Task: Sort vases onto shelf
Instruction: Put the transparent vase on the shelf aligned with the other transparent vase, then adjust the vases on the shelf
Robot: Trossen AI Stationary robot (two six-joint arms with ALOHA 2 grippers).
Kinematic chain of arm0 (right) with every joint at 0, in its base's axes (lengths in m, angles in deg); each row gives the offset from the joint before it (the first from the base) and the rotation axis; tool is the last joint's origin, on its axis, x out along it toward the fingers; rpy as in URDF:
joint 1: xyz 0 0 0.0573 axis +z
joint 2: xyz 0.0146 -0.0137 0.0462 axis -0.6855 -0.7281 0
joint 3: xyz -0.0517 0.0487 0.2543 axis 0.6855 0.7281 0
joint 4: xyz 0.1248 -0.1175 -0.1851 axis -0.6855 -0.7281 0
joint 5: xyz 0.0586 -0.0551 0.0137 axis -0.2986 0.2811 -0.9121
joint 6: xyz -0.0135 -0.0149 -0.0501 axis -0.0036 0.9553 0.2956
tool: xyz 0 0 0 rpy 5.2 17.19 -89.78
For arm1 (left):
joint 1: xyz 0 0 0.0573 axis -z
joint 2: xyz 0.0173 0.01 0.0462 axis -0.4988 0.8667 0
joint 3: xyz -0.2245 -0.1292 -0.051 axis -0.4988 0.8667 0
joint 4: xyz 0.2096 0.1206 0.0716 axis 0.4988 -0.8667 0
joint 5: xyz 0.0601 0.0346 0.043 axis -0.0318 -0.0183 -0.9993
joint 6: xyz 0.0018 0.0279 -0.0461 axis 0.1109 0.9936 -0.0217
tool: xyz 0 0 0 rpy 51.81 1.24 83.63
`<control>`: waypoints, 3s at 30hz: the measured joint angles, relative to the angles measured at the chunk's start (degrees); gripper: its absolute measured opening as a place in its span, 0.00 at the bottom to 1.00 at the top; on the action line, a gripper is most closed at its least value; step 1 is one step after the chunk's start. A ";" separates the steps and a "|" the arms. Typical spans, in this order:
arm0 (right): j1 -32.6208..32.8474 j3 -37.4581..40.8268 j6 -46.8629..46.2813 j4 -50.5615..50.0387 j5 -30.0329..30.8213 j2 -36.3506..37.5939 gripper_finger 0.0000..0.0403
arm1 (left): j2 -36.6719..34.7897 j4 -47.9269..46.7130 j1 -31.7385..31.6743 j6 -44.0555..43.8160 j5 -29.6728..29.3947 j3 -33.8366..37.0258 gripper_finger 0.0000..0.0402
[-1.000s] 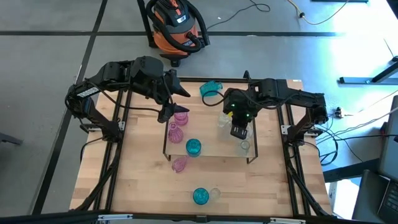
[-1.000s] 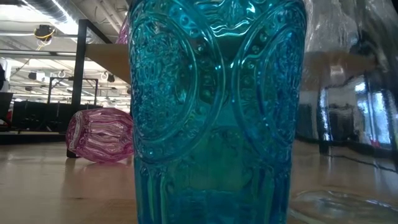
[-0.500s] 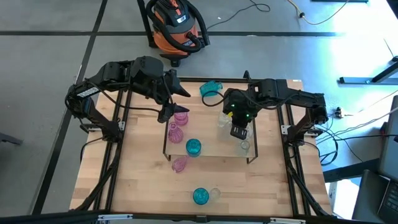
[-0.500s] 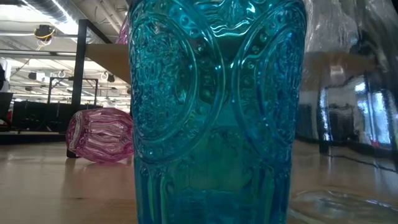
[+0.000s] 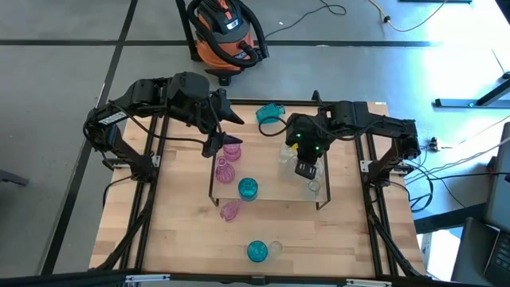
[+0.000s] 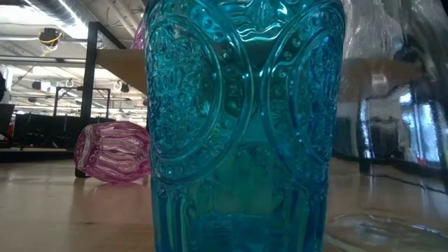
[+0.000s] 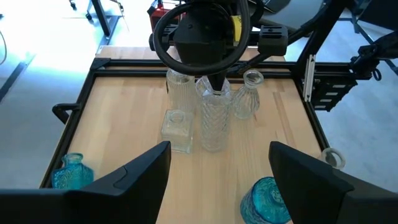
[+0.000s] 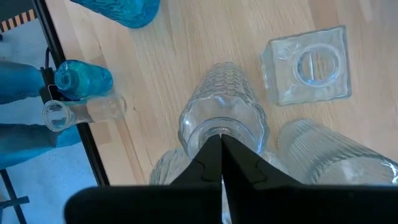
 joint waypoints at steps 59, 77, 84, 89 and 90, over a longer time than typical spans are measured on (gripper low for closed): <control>15.91 -9.22 -27.61 0.02 28.17 13.38 0.00 | 24.86 5.62 -0.53 -15.06 15.22 -0.01 0.00; 15.78 -9.22 -27.67 0.02 28.15 13.35 0.00 | 26.05 9.35 -1.25 -13.60 17.29 -0.01 0.00; 15.81 -9.22 -28.66 0.03 27.64 13.33 0.00 | 22.90 4.75 -1.60 -14.94 16.88 -0.80 0.00; 17.49 -9.20 -27.46 2.70 26.58 12.67 0.00 | 17.29 -0.86 0.04 -16.35 16.76 -4.37 0.00; 18.28 -9.16 -27.06 4.16 26.78 12.26 0.00 | 15.62 -2.66 0.95 -16.36 16.85 -4.77 0.00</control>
